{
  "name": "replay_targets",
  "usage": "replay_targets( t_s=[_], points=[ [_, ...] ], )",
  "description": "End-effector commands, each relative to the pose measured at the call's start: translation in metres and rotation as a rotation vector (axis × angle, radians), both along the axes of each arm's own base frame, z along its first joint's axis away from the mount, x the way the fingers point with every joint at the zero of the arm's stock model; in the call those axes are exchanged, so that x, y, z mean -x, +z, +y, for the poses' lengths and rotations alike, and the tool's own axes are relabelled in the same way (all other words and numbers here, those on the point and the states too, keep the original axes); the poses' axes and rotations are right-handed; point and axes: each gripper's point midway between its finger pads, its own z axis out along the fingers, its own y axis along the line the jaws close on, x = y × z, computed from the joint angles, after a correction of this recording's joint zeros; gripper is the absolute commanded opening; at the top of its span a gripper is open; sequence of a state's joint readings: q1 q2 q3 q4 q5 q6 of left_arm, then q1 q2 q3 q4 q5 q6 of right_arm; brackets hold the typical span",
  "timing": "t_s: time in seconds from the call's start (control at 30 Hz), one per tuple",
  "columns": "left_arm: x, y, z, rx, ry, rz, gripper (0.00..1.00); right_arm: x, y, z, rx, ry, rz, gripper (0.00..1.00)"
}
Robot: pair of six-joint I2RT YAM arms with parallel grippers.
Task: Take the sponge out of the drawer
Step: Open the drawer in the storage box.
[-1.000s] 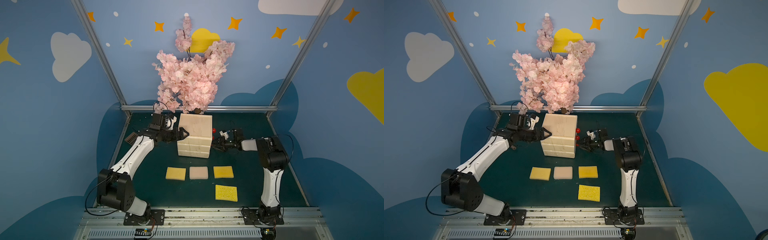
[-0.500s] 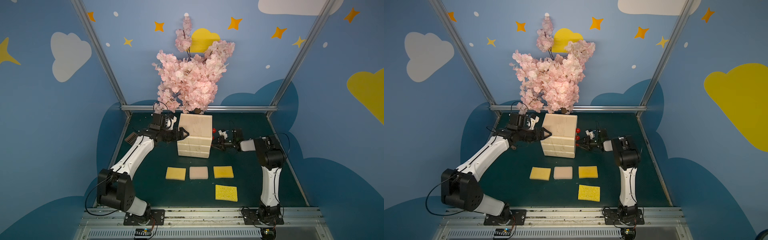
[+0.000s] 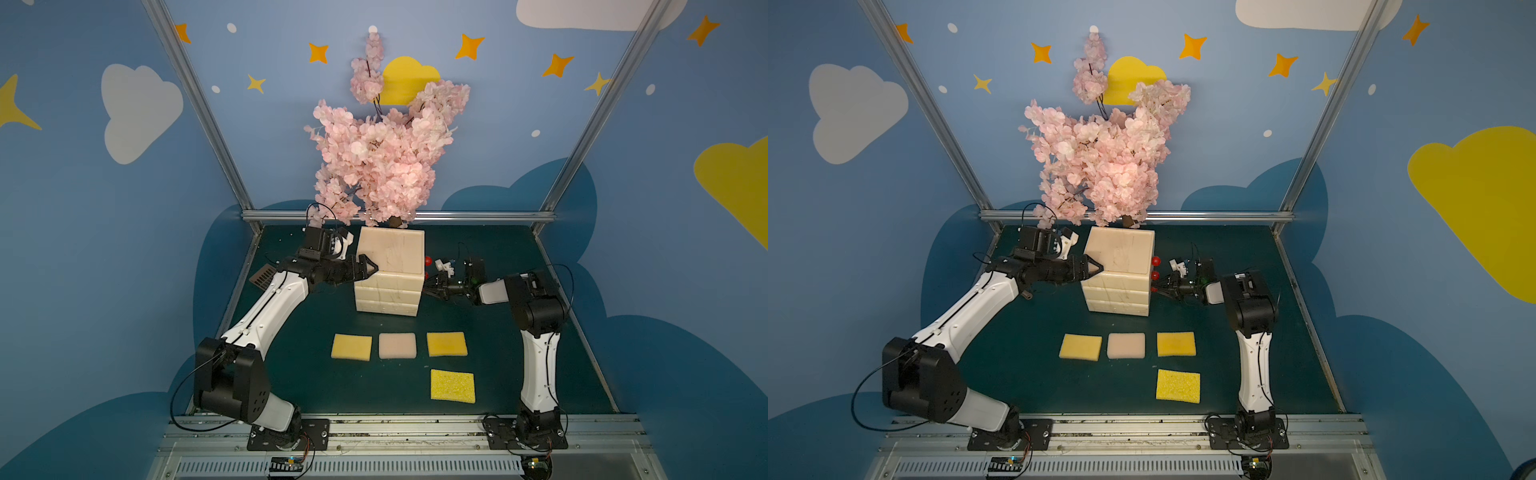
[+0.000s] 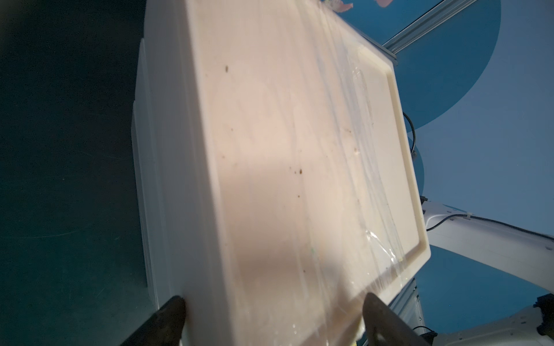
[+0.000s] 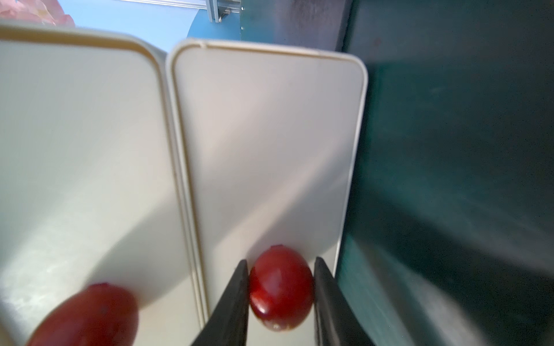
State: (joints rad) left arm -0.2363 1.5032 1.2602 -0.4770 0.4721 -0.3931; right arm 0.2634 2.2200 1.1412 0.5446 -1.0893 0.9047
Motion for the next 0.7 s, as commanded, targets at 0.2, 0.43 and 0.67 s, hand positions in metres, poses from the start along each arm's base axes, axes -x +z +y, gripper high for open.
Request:
replay_targets(
  t_s=[0.2,0.43,0.67],
  points=[
    [0.006,0.001,-0.009,0.022,-0.041,0.011,0.91,0.0,-0.013,-0.019,0.046,-0.068,0.01,0.0],
    [0.007,0.001,-0.008,0.02,-0.041,0.009,0.91,-0.004,-0.008,-0.054,0.061,-0.141,0.004,0.0],
    [0.007,0.002,-0.008,0.019,-0.041,0.007,0.91,-0.005,-0.004,-0.097,0.088,-0.228,0.004,0.0]
  ],
)
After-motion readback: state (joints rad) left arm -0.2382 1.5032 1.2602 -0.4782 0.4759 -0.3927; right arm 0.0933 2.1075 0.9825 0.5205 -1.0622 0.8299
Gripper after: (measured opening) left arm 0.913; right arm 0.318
